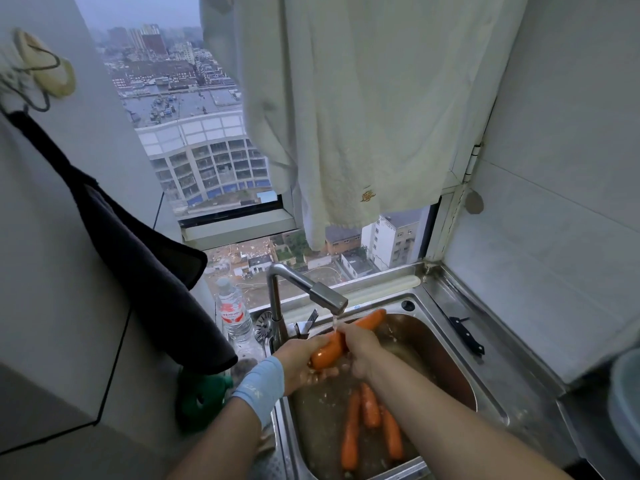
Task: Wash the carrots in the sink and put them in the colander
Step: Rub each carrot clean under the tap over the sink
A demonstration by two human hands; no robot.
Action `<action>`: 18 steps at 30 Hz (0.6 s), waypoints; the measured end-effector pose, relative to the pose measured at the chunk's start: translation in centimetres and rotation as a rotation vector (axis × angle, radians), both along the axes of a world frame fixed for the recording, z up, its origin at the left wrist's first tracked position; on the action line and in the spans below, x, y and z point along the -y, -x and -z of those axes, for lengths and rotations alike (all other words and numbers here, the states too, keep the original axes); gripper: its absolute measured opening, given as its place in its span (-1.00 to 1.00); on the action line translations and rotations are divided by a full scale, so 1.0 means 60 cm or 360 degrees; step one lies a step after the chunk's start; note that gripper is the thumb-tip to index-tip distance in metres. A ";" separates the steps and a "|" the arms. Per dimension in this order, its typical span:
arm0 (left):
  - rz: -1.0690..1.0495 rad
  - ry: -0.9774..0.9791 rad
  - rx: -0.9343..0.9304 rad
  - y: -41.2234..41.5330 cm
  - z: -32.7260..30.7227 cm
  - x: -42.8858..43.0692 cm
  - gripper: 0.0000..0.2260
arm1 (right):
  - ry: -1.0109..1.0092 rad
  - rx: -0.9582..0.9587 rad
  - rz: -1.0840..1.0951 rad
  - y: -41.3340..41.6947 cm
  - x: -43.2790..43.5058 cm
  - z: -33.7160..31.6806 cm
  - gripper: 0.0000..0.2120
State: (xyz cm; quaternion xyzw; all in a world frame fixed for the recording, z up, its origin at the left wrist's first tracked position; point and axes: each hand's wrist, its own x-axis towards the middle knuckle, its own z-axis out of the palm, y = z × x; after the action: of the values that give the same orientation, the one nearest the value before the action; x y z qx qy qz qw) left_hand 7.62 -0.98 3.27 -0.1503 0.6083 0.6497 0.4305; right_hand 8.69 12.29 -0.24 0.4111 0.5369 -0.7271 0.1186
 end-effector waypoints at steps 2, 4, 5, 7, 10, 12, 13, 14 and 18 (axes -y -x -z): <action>0.0164 0.0051 -0.0003 -0.003 -0.007 0.000 -0.58 | -0.0008 -0.0049 -0.0084 0.000 0.004 -0.006 -0.40; 0.0091 0.0077 0.0009 -0.009 -0.009 -0.010 -0.63 | 0.0013 -0.0073 -0.0100 0.000 0.011 -0.009 -0.41; 0.0024 0.0097 0.0006 -0.011 -0.008 -0.018 -0.64 | 0.0017 -0.0069 -0.0081 0.000 0.015 -0.005 -0.42; 0.0000 0.0209 -0.0032 -0.012 0.002 -0.030 -0.62 | -0.0004 -0.0036 -0.0065 -0.001 0.022 -0.007 -0.42; 0.0187 0.0488 -0.0128 -0.007 0.018 -0.033 -0.47 | -0.0141 0.0093 -0.0064 0.004 0.018 -0.013 -0.38; 0.0322 0.0628 -0.0244 -0.010 0.011 -0.031 -0.41 | -0.0150 0.0173 0.0028 0.008 0.017 -0.019 -0.30; 0.0385 0.0673 -0.0328 -0.010 0.010 -0.030 -0.43 | -0.0123 0.0202 0.0074 0.011 0.017 -0.023 -0.27; 0.0421 0.0689 -0.0411 -0.010 0.009 -0.028 -0.47 | -0.0112 0.0203 0.0124 0.014 0.015 -0.021 -0.29; 0.0354 0.0685 -0.0258 -0.007 0.000 -0.013 -0.47 | 0.0127 0.0006 0.0194 -0.006 0.030 -0.034 -0.42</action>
State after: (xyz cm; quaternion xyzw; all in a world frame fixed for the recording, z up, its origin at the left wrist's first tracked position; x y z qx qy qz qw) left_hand 8.02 -0.22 3.26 -0.1181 0.7778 0.4638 0.4073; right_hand 9.04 10.46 1.81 0.4393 0.4813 -0.7530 0.0914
